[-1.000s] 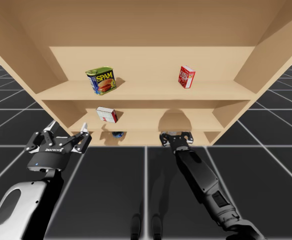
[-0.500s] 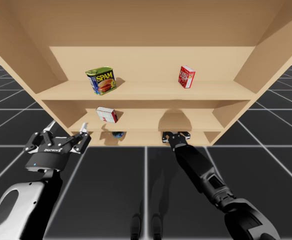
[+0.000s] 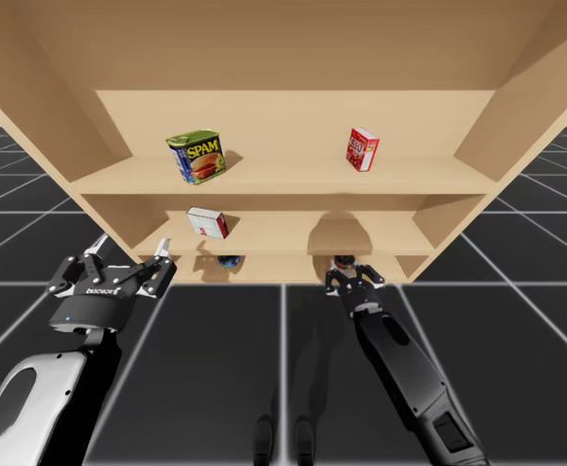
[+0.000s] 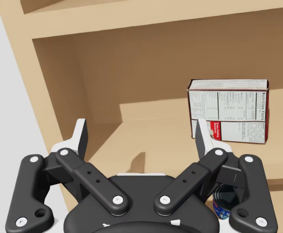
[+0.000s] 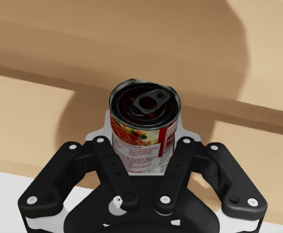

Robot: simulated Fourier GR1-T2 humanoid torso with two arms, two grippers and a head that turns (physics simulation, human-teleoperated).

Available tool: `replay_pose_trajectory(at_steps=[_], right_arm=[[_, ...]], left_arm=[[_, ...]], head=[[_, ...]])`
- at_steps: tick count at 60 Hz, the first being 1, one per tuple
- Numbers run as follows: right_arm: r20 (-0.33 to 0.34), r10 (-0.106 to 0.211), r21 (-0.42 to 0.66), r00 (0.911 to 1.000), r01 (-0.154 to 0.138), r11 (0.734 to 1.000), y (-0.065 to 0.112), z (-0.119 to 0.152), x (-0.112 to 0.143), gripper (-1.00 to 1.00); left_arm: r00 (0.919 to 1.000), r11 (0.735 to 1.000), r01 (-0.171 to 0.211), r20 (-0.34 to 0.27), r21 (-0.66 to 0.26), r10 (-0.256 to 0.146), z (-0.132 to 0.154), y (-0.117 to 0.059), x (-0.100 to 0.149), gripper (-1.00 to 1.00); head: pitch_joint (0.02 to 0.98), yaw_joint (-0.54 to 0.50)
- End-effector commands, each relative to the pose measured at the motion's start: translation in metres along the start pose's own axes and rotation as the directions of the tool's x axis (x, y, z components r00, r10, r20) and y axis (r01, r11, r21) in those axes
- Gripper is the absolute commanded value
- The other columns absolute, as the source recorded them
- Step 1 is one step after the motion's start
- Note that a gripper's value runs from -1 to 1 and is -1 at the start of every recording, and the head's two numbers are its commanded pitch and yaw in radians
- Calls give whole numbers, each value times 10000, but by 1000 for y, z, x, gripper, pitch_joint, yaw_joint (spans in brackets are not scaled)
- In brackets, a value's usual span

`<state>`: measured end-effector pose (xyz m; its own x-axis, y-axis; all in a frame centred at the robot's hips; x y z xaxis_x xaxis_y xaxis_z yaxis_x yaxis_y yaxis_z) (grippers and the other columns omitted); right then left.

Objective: Find the tomato soup can on the shelf and bring it to me.

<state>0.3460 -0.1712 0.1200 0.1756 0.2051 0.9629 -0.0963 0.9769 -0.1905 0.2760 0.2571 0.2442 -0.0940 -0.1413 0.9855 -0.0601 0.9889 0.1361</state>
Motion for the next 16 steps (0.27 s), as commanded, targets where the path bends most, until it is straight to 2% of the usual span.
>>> replay_pose_trajectory(at_steps=[1,7,16], right_arm=[[790,-61,-914,9969,134,9957,-17,17,20,969],[929,10,-732,9957,59,9973,-19,39,19,977],[1501,717,-795,9861,-602,9950,-20,71,18,1000]], left_arm=[[10000,10000,0,12,-11,0,-1,0,0,-1000],[10000,10000,-3,26,-15,3,-1,0,0,-1000],[10000,10000,-26,53,25,26,-1,1,0,-1000]], head=[[739,-211],[735,-210],[727,-207]])
